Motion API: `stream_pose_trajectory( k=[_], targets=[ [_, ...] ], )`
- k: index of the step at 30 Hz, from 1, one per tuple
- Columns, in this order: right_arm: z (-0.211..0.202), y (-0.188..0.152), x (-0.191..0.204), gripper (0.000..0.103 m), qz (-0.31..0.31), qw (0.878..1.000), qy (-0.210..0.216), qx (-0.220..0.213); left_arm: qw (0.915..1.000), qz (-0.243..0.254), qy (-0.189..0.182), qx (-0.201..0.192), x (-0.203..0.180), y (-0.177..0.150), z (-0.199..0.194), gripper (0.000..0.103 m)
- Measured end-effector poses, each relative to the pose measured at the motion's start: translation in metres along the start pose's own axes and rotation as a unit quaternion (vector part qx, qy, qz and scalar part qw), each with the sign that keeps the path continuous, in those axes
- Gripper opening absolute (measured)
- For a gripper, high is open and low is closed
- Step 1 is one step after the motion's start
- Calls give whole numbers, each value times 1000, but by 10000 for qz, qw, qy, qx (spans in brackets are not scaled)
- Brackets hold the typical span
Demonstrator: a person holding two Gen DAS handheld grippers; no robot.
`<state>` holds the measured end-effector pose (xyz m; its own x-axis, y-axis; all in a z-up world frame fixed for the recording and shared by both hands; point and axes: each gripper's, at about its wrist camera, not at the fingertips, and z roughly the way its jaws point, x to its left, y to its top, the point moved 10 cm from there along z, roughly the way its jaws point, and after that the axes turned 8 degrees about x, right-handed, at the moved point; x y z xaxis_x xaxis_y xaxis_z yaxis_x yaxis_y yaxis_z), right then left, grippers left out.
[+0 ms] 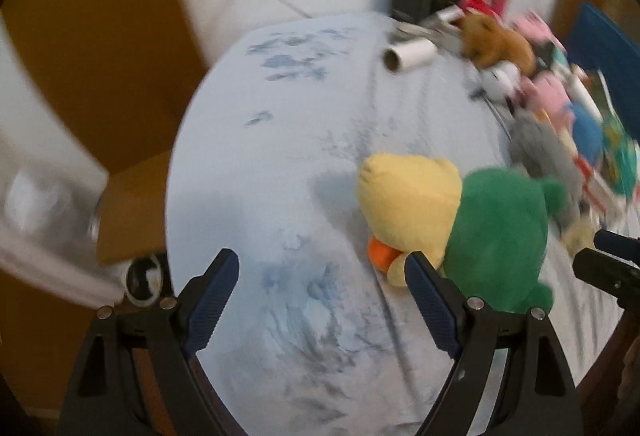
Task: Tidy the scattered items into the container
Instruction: 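Lower both tools onto the green-yellow duck plush and close on it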
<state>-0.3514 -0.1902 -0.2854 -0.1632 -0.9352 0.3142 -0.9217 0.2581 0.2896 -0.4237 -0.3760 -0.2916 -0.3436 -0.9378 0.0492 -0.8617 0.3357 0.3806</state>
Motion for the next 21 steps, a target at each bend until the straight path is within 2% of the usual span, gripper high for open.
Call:
stream_pose_trajectory(
  k=[5,11,17,19,20,21],
  targets=[
    [15,-26,4,103,564,9982,-182,-31,9954,888,-346,-123,-20,3,15,85],
    [46,-37,9,103,740,9964,-388,102,9876,1428,-656,-30,-42,8,43,85],
    [39,-11,-36,103,911,9896,-1101,-189,9794,1689,-1107,78,-71,10,53,85],
    [35,-3,-51,103,948,9886,-1152,-200,9765,1740,-1268,20,-80,16,48,85],
    [34,1,-57,103,941,9888,-1139,-200,9760,1760,-1282,-10,-83,19,46,86],
    [32,6,-61,103,913,9887,-1170,-212,9756,1781,-1287,-37,-86,23,44,93]
  ],
)
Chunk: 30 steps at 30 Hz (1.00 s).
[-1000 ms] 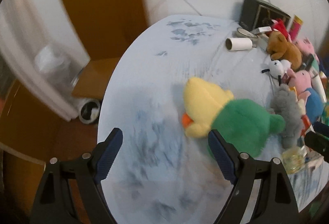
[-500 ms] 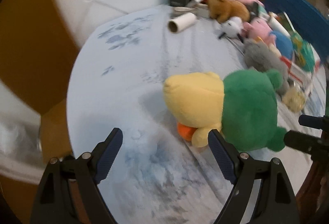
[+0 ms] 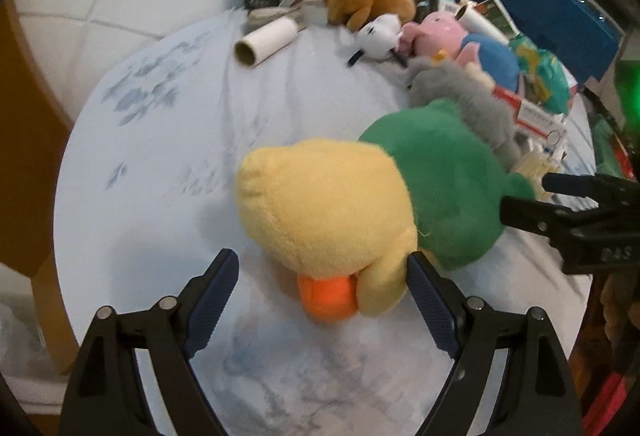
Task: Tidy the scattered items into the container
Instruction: 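Lower both tools onto the green-yellow duck plush and close on it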
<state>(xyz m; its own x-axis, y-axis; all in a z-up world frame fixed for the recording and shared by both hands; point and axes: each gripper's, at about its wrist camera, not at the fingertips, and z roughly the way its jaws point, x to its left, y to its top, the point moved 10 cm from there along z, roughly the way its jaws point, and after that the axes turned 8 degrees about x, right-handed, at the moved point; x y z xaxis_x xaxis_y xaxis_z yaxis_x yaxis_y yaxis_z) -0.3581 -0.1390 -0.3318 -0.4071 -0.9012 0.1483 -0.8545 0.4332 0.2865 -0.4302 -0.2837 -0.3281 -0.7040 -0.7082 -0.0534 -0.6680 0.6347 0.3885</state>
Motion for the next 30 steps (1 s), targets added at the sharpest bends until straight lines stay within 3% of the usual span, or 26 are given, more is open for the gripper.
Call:
stream_pose_trajectory(
  k=[2,6,8,12,16,19,22,27,28,29,30],
  targets=[
    [-2,8,-4,103,-46,10000,56,2,9998,73,149,56,-3,7,5,97],
    [-4,10,7,103,-3,9983,580,64,9989,160,371,225,-9,9,22,97],
    [0,9,16,103,-28,9971,745,146,9990,125,398,137,-8,11,21,97],
    [-4,11,32,103,-97,9944,1056,35,9994,51,320,75,-4,14,22,87],
    [0,26,36,96,-81,9947,1028,-25,9992,1,390,95,0,19,26,87],
    [8,35,41,96,7,9917,1284,103,9991,-4,415,82,2,25,27,87],
    [13,40,44,102,-27,9915,1297,113,9991,13,413,58,3,29,29,87],
    [26,47,46,102,20,9904,1372,175,9992,6,393,32,3,35,32,87],
    [28,47,46,102,-28,9909,1333,190,9994,19,341,35,1,36,33,85],
    [29,47,47,101,-81,9913,1297,211,9996,32,286,39,-1,36,34,75],
    [31,46,49,89,-157,9913,1285,255,9998,45,206,46,-4,37,34,63]
  ],
)
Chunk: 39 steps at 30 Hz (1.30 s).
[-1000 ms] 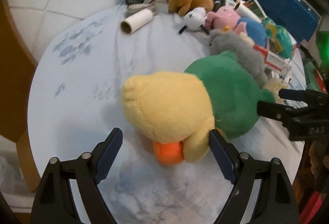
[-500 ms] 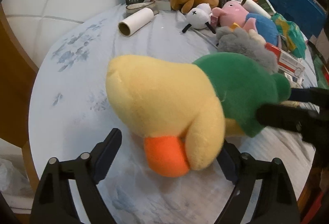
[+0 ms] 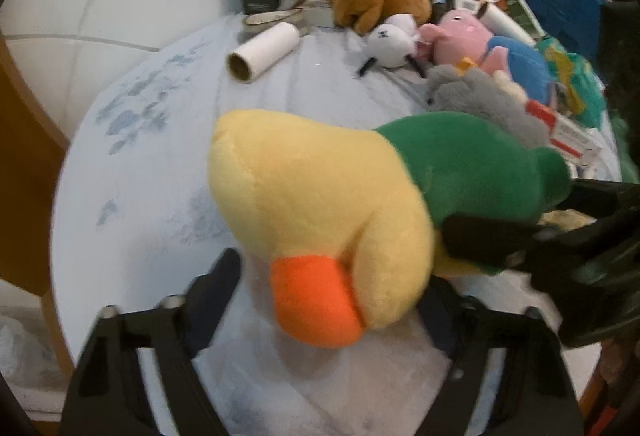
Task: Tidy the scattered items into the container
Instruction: 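Lower both tools onto the green-yellow duck plush and close on it, then lift the duck plush with both tools and carry it over the crate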
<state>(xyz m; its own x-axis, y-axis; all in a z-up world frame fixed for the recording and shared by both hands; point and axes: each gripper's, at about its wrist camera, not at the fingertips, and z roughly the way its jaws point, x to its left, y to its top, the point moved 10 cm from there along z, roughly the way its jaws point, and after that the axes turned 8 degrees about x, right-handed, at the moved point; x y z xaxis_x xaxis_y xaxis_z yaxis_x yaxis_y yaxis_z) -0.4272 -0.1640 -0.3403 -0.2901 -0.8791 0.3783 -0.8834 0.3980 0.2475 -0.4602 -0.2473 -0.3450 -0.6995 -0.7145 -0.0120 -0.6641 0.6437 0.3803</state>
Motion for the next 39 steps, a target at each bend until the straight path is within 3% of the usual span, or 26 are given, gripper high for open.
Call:
stream_pose_trajectory(
  k=[1,5,21,27,34,39],
  targets=[
    [0,-1,3,83,-50,10000,11,17,10000,16,-15,-2,-3,0,0,62],
    [-7,-3,3,78,-99,9999,-61,-40,9999,24,-88,-81,-11,2,-6,53],
    [-109,-9,21,77,-300,9946,-214,-975,9948,223,-162,-984,-45,25,-100,51],
    [-154,-6,21,77,-487,9899,-145,-1324,9911,185,31,-1321,-70,43,-139,51],
    [-211,8,-13,77,-926,9830,9,-1588,9856,-66,322,-1657,-126,75,-166,51],
    [-245,20,-63,78,-1278,9792,90,-1575,9834,-254,474,-1731,-176,98,-172,52]
  ],
)
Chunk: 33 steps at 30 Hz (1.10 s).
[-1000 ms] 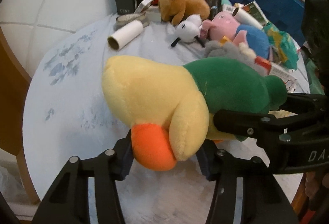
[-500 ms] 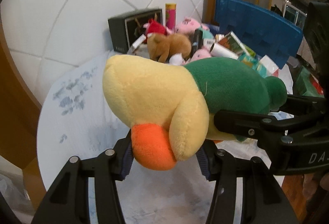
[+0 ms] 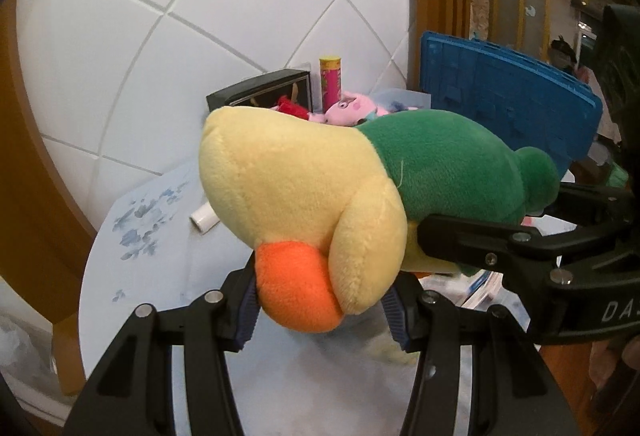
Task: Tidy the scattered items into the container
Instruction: 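Lift the duck plush with both tools and carry it over the crate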
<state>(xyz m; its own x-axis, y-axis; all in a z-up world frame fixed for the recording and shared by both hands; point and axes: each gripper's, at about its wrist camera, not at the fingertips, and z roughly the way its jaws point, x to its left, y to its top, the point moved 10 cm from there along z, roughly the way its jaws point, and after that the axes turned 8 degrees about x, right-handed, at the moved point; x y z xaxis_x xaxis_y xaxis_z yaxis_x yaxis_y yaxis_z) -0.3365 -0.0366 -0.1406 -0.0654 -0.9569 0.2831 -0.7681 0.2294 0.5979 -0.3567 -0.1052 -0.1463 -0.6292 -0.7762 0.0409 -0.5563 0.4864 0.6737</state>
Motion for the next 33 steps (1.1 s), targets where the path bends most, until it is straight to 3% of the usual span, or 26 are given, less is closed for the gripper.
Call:
stream_pose_trajectory(
  k=[9,19,27,33],
  targets=[
    [-49,5,-72,78,43,9999,54,-154,9997,206,32,-98,-79,40,-3,52],
    [-106,26,-152,78,360,9964,-430,-640,9956,748,-348,-436,-164,103,3,52],
    [-147,61,-240,78,441,9935,-585,-870,9924,976,-384,-652,-260,176,17,52],
    [-176,101,-326,78,71,9936,-681,-901,9941,716,-270,-768,-335,240,40,52]
  ],
)
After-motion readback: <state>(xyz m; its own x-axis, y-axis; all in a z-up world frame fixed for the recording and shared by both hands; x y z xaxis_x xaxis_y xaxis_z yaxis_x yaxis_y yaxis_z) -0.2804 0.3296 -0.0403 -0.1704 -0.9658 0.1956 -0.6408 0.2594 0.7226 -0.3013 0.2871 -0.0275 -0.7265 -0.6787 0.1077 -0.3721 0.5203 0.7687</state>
